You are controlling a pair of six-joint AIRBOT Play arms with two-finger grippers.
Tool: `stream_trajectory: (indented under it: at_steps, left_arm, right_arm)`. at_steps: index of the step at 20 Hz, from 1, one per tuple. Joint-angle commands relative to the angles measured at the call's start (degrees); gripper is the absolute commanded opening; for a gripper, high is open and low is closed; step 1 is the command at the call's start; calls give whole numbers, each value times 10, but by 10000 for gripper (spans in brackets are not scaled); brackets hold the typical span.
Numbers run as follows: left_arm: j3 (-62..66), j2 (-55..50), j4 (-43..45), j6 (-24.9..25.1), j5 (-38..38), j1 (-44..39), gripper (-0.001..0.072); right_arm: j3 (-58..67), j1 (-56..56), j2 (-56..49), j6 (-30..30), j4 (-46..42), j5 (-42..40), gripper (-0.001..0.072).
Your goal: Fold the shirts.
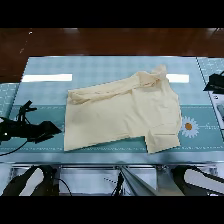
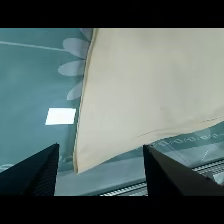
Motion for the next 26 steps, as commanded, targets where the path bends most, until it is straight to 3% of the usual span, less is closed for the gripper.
stream_trajectory:
  at_steps: [1,4,10,18,19,20,21,23,26]
  left_arm:
    - [-33,17,-10,9,-7,6,613]
    - [-33,-4,23,9,-8,6,612]
    - [-33,-108,8,31,-5,-2,610]
    - [-33,-190,-84,27,104,-141,578]
    - [-33,-194,-86,19,121,-156,444]
    - [-34,-195,-85,20,130,-162,129]
    - [-33,-196,-86,22,133,-163,24]
    - [-33,-195,-85,26,127,-157,24]
    - [-33,-195,-83,41,113,-156,24]
  right_arm:
    - [-92,-36,42,-11,47,-34,454]
    - [-111,-36,43,-17,62,-41,453]
    - [-111,-36,43,-22,60,-55,452]
    - [-111,-36,43,-26,46,-46,451]
    - [-111,-36,43,-26,45,-43,451]
    - [-111,-36,42,-26,40,-40,451]
    - [-111,-36,42,-26,23,-36,452]
    - [-118,-50,42,-15,-14,-31,470]
    - [-175,-117,42,-18,40,-14,495]
